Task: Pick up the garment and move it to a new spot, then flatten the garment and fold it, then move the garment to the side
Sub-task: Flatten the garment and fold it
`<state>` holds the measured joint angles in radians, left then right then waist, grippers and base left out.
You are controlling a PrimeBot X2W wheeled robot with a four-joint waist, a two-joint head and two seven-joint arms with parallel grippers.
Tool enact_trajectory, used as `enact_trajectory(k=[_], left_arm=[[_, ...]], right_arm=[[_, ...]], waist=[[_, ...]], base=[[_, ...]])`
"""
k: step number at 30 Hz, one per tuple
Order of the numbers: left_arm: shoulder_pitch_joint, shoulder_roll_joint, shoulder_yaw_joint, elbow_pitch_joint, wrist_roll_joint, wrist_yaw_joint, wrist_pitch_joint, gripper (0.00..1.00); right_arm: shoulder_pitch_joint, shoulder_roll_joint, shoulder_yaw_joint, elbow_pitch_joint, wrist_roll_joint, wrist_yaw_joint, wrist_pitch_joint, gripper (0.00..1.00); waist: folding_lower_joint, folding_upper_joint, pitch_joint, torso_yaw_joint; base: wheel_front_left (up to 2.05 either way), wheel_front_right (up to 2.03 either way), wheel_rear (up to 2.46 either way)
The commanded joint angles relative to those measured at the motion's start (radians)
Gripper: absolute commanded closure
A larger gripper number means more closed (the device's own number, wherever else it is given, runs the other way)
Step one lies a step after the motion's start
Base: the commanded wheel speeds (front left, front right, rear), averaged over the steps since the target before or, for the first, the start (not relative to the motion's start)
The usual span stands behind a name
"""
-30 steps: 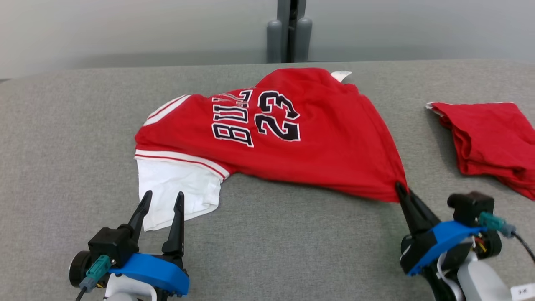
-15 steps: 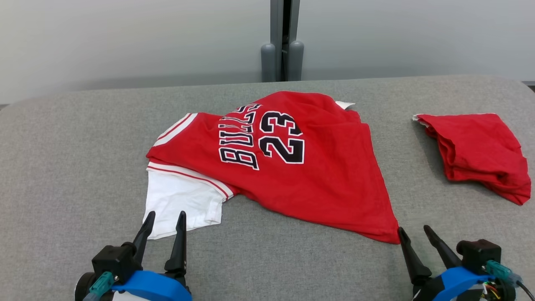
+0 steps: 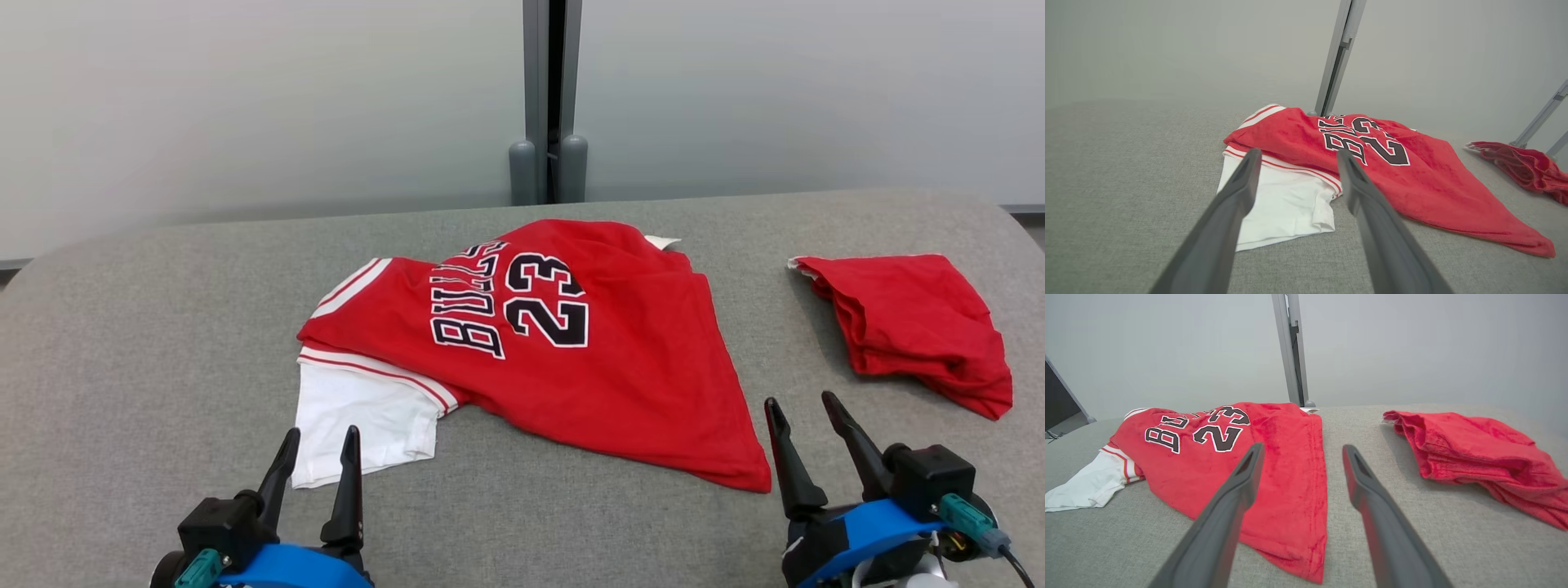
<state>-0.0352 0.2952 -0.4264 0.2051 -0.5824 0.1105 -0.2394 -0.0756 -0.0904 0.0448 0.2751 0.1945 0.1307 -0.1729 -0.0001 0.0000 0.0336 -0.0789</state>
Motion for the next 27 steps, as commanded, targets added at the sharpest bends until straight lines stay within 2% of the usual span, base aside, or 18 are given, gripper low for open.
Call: enact_trajectory(k=[1,9,27], left_arm=[[0.009,0.000,0.007,0.005,-0.004,-0.002,-0.004,0.00],[0.042,-0.003,0.021,0.015,-0.011,0.011,-0.014,0.00],[0.047,-0.009,0.024,0.034,-0.012,0.004,-0.021,0.00]], right_arm=[[-0.006,0.008,-0.002,-0.009,-0.009,0.000,0.001,0.00],[0.022,0.040,-0.029,-0.029,-0.016,0.000,-0.006,0.00],[0.014,0.040,0.032,0.013,0.018,0.000,-0.011,0.00]], waist=[[0.0001,0.0000,-0.004,0.002],[0.0001,0.0000,-0.030,0.017],[0.0001,0.0000,-0.030,0.014]], base=[[0.00,0.00,0.00],[0.00,0.00,0.00],[0.00,0.00,0.00]])
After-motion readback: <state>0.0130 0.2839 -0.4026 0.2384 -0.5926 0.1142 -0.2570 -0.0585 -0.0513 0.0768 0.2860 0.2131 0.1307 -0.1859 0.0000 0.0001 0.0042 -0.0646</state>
